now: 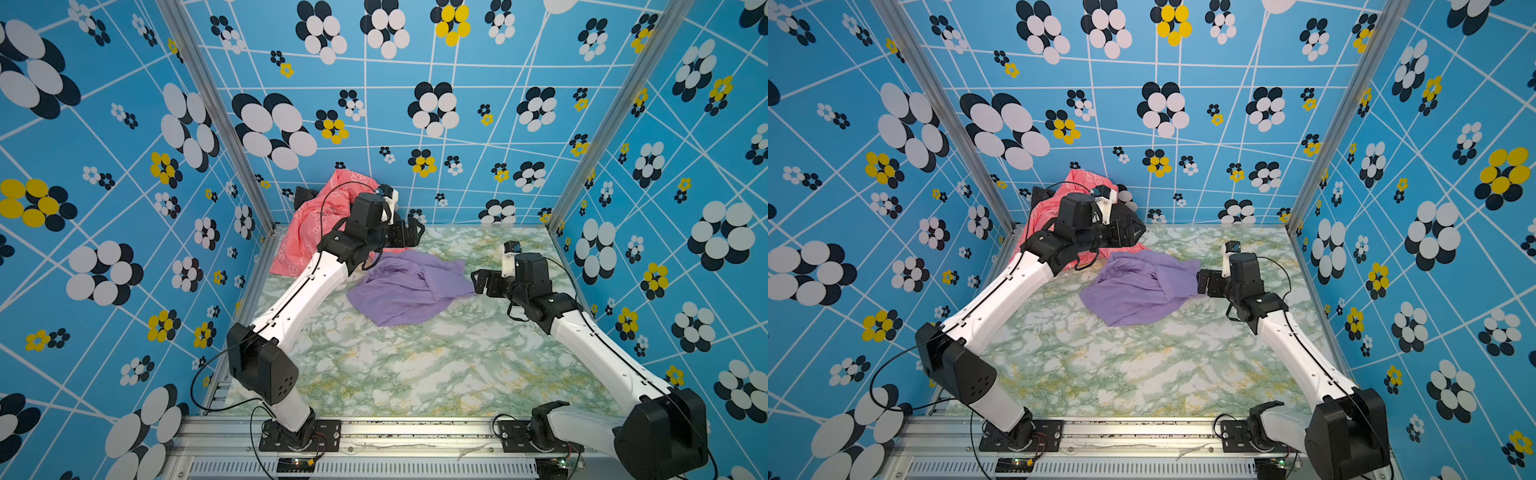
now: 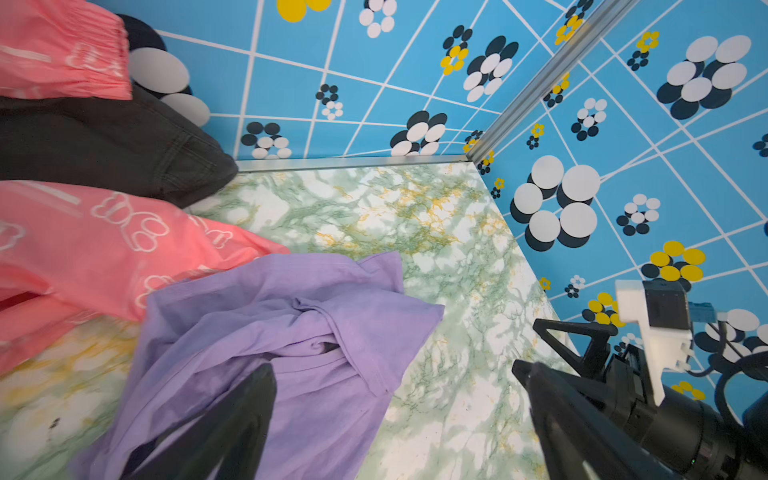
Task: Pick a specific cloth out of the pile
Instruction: 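Grasp the lavender shirt with the right gripper while the left gripper withdraws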
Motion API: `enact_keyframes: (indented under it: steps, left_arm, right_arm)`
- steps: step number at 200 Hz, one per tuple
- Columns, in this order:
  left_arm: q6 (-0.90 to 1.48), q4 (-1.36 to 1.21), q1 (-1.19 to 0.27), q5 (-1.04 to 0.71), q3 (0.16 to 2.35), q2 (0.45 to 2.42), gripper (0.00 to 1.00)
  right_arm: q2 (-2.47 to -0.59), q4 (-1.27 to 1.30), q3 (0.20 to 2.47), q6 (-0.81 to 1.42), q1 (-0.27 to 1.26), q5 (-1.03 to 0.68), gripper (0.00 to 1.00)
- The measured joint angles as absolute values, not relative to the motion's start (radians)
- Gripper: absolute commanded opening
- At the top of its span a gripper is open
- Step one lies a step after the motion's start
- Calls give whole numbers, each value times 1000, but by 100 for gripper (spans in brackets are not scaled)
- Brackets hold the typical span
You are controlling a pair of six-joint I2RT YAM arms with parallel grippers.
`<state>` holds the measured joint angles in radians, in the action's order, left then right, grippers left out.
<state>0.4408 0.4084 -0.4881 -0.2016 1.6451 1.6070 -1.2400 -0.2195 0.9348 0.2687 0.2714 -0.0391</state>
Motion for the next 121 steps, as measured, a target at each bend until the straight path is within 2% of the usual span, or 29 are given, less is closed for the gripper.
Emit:
enact_keyframes:
  steps: [49,105,121]
  left_arm:
    - [516,348,-344,-106,1324,1377,100]
    - [547,355,-229,-58,1192,1188,99]
    - [554,357,-204,-54,1160,1145,99]
  right_arm:
    - [-1433,-232,1132,194,395,-62,99]
    - [-1762,-356,1450,63,595,-47,99]
    - [-1853,-408,1530,39,639,-35,97]
